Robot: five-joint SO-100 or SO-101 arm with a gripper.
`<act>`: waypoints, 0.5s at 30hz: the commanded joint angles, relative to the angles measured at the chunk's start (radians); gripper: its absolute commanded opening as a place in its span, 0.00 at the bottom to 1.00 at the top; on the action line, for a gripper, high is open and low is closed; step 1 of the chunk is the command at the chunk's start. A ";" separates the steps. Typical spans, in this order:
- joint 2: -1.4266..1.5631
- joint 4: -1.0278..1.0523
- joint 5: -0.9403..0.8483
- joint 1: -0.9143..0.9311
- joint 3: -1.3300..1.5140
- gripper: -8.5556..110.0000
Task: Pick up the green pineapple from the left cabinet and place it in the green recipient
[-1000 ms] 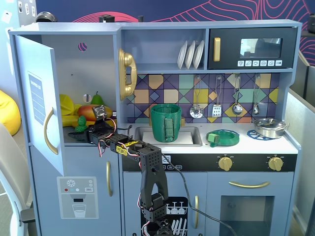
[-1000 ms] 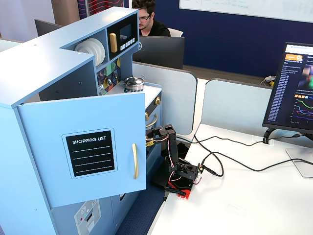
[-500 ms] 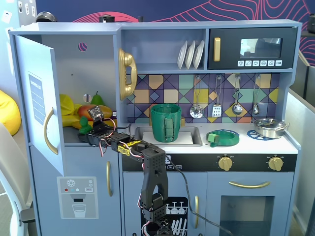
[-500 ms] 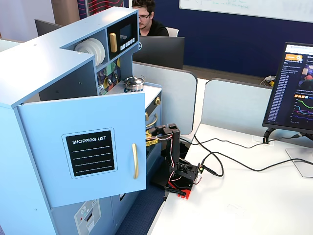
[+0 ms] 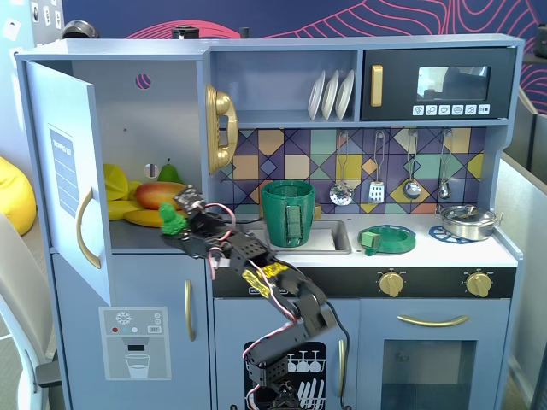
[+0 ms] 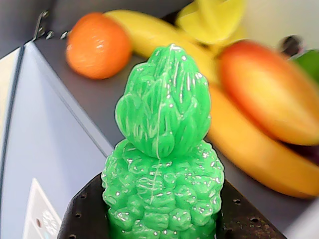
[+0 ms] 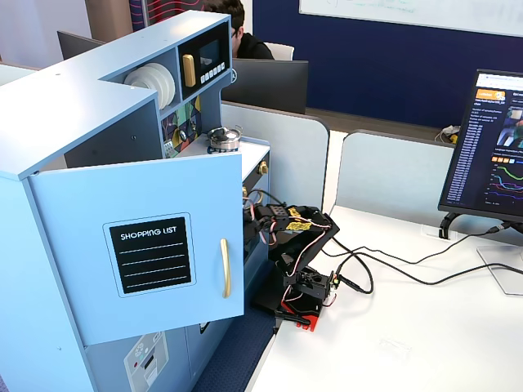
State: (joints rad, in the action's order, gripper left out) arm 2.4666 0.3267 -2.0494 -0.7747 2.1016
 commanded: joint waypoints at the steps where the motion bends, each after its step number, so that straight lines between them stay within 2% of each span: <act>1: 0.167 0.071 -0.005 0.066 0.008 0.07; 8: 0.235 0.183 0.184 0.353 -0.092 0.07; 12: 0.150 0.123 0.301 0.555 -0.186 0.07; 15: 0.018 -0.020 0.359 0.666 -0.249 0.07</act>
State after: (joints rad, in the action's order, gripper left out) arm 2.5909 0.4525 -1.7625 -0.2439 1.9788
